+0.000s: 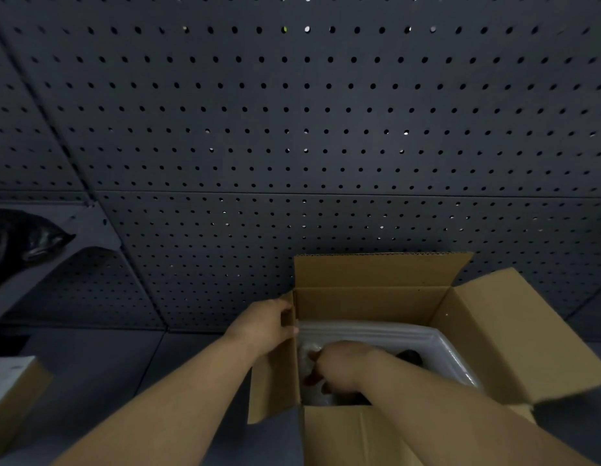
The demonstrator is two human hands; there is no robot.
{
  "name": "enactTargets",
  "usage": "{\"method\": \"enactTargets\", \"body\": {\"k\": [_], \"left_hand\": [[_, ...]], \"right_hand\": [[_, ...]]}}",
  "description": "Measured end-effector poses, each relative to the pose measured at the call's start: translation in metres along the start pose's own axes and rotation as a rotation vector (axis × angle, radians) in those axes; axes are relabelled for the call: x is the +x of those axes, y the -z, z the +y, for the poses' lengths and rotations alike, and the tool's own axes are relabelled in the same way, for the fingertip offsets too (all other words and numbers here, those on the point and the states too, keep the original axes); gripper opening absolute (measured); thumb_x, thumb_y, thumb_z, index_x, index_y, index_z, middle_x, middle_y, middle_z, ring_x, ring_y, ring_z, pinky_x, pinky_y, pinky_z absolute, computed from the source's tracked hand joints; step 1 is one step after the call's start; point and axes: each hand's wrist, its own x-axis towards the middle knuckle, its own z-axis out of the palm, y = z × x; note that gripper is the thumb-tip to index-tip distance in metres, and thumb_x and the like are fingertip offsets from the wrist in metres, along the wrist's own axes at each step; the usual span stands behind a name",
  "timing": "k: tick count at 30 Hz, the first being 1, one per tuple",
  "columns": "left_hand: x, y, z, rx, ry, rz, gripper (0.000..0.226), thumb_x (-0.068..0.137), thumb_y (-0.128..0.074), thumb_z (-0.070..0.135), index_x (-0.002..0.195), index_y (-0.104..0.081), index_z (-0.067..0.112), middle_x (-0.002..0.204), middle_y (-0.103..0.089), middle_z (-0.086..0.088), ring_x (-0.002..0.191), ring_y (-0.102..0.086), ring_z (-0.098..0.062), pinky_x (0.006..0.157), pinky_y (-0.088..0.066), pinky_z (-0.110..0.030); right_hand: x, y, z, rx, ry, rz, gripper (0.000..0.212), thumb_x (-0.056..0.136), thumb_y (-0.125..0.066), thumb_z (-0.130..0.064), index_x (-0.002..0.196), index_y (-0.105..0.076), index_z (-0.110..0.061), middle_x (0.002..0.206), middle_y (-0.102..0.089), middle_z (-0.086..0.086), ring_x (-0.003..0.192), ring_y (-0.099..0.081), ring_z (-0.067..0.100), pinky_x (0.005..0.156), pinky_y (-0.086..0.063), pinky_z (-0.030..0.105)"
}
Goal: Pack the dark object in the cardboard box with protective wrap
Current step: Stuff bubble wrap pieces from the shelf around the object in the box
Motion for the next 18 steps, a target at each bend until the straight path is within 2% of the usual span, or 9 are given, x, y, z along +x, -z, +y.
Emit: {"method": "enactTargets", "body": {"k": [2, 5, 8, 12, 16, 18], "left_hand": [[-0.001, 0.000, 0.000, 0.008, -0.001, 0.001, 0.061, 0.093, -0.059, 0.033, 0.146, -0.034, 0.019, 0.148, -0.042, -0.006, 0.130, -0.046, -0.018, 0.107, -0.039, -0.028], [-0.003, 0.000, 0.001, 0.005, -0.003, 0.003, 0.060, 0.093, -0.058, 0.033, 0.147, -0.033, 0.019, 0.149, -0.041, -0.005, 0.130, -0.045, -0.018, 0.107, -0.039, -0.028], [-0.007, 0.001, 0.006, 0.066, -0.018, 0.024, 0.056, 0.095, -0.055, 0.033, 0.146, -0.036, 0.018, 0.146, -0.044, -0.005, 0.128, -0.047, -0.019, 0.104, -0.041, -0.027], [-0.013, -0.001, 0.013, 0.123, -0.025, 0.049, 0.047, 0.098, -0.048, 0.031, 0.142, -0.041, 0.016, 0.141, -0.048, -0.007, 0.124, -0.049, -0.021, 0.098, -0.042, -0.026], [-0.015, -0.004, 0.017, 0.180, -0.031, 0.058, 0.039, 0.100, -0.044, 0.030, 0.134, -0.050, 0.013, 0.133, -0.055, -0.008, 0.116, -0.055, -0.021, 0.094, -0.047, -0.029], [-0.015, -0.004, 0.017, 0.212, -0.030, 0.054, 0.035, 0.100, -0.043, 0.030, 0.129, -0.054, 0.013, 0.124, -0.059, -0.007, 0.108, -0.057, -0.020, 0.089, -0.049, -0.030]], "right_hand": [[0.000, -0.001, -0.002, -0.040, 0.001, 0.018, 0.045, 0.096, -0.053, -0.020, 0.140, -0.047, -0.018, 0.141, -0.049, 0.014, 0.126, -0.049, 0.032, 0.100, -0.042, 0.037], [-0.005, 0.002, -0.001, -0.031, 0.039, -0.004, 0.049, 0.098, -0.050, -0.019, 0.146, -0.039, -0.018, 0.147, -0.042, 0.015, 0.129, -0.045, 0.033, 0.103, -0.041, 0.035], [-0.016, 0.011, 0.008, -0.010, 0.027, 0.079, 0.045, 0.098, -0.046, -0.016, 0.143, -0.043, -0.022, 0.153, -0.035, 0.010, 0.135, -0.040, 0.030, 0.105, -0.038, 0.034], [-0.035, 0.020, 0.019, 0.075, -0.046, 0.165, 0.046, 0.098, -0.044, -0.017, 0.143, -0.042, -0.027, 0.152, -0.037, 0.008, 0.134, -0.041, 0.028, 0.108, -0.038, 0.035], [-0.052, 0.023, 0.029, 0.086, -0.169, 0.271, 0.042, 0.098, -0.045, -0.022, 0.140, -0.048, -0.019, 0.141, -0.051, 0.010, 0.122, -0.053, 0.027, 0.100, -0.046, 0.038], [-0.063, 0.022, 0.034, 0.091, -0.216, 0.333, 0.050, 0.098, -0.046, -0.015, 0.147, -0.037, -0.022, 0.148, -0.042, 0.008, 0.130, -0.046, 0.027, 0.105, -0.042, 0.037]]}}
